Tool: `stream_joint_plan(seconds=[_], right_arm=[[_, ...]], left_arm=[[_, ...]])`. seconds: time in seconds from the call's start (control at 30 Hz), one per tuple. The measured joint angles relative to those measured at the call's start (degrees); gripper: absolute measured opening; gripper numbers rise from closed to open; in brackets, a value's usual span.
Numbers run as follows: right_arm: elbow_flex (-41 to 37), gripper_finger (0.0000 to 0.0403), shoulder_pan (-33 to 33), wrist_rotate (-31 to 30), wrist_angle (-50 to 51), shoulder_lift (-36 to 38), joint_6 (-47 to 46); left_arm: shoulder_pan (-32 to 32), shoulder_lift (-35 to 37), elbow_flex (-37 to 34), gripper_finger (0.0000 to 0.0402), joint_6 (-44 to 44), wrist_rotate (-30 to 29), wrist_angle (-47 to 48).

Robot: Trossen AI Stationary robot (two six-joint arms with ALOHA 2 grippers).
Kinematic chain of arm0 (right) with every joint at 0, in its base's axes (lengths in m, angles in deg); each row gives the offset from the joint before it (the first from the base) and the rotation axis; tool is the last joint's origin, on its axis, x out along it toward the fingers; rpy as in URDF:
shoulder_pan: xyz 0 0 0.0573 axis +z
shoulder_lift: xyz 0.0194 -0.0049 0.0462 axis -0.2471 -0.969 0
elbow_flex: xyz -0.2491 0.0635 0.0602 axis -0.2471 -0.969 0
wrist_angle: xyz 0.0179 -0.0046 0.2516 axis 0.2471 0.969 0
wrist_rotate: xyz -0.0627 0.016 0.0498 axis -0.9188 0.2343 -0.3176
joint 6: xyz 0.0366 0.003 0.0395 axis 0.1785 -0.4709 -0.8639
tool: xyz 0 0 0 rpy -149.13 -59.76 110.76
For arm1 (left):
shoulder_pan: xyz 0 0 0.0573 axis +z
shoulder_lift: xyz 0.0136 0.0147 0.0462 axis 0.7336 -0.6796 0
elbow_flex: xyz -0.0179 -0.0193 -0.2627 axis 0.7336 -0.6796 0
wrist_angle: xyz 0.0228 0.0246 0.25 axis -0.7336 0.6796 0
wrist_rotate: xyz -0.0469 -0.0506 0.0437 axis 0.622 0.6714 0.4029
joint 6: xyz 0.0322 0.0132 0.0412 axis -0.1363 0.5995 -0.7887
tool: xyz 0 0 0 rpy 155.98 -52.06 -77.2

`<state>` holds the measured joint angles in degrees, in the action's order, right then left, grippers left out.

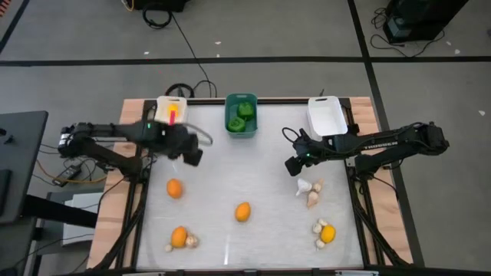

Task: Sort produce into baskets
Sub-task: Put the top left yellow lemon into the left white bin

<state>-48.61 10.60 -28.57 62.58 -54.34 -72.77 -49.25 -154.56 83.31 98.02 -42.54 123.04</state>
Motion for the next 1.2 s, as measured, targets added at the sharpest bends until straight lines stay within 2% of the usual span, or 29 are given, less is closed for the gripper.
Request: stream_joint_plan(seconds=[0.23,0.57,0.8,0.9,1.2], right_arm=[[0.0,0.0265,0.1,1.1,-0.8,0.0,1.9],[0.0,0.0265,0.1,1.1,-0.8,0.0,3.2],[0.0,0.0265,0.1,1.7,-0.8,0.0,3.8],[0.0,0.0265,0.1,1.9,-0.8,0.0,4.5],[0.0,0.0265,-0.9,2.4,-0.8,0.0,4.9]], left_arm=[[-11.5,-0.3,-7.8,0.0301,16.0,3.0,-1.9],[-20.0,-0.3,-17.2,0.0301,29.1,6.8,-11.3],[-23.2,-0.3,-23.1,0.0307,35.3,8.9,-12.3],[-23.4,-0.3,-24.5,0.0318,35.5,8.9,-13.6],[-23.4,-0.3,-33.9,0.0335,34.6,8.7,-32.4]])
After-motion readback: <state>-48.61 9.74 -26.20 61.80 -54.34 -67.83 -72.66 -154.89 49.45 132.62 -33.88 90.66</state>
